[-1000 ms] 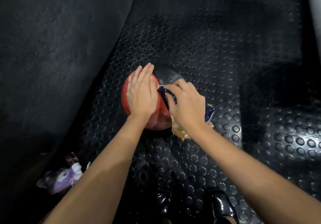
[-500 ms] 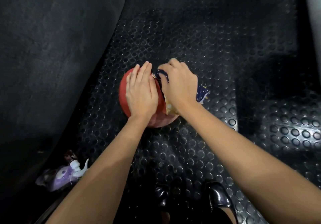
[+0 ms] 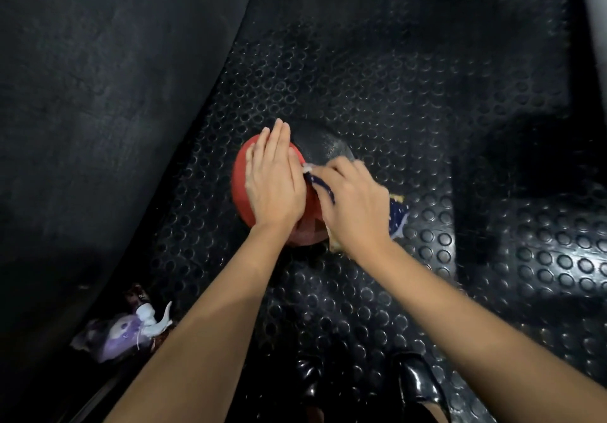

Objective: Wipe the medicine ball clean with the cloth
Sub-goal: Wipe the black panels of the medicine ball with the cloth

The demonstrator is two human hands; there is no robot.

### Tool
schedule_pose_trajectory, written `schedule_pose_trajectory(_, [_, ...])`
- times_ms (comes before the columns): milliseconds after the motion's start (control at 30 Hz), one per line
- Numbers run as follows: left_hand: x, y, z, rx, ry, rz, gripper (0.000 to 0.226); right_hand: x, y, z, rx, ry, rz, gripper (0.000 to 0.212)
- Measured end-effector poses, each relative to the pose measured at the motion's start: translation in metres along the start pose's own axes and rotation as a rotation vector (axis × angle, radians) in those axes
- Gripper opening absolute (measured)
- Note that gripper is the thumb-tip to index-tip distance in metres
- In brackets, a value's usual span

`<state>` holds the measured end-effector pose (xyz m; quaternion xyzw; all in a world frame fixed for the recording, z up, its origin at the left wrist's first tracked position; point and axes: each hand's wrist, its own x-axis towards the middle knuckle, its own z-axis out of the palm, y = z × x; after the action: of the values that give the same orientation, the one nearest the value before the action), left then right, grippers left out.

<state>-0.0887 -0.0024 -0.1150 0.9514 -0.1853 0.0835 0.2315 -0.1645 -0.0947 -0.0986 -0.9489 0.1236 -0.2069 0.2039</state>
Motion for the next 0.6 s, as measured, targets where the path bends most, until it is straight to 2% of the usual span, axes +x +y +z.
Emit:
schedule_pose_trajectory(233, [-0.006, 0.003, 0.003, -0.001, 0.016, 0.024, 0.053, 0.035, -0.002, 0.006, -0.078, -0.053, 0.041, 0.013])
schedule_pose_trajectory(400, [-0.002, -0.005, -0.002, -0.023, 0.027, -0.003, 0.055, -0.006, 0.012, 0.001, -0.029, -0.001, -0.013, 0.012])
schedule_pose_trajectory(600, [-0.011, -0.01, -0.003, -0.045, 0.057, -0.005, 0.051, 0.04, 0.019, 0.008, 0.093, -0.134, 0.342, 0.023])
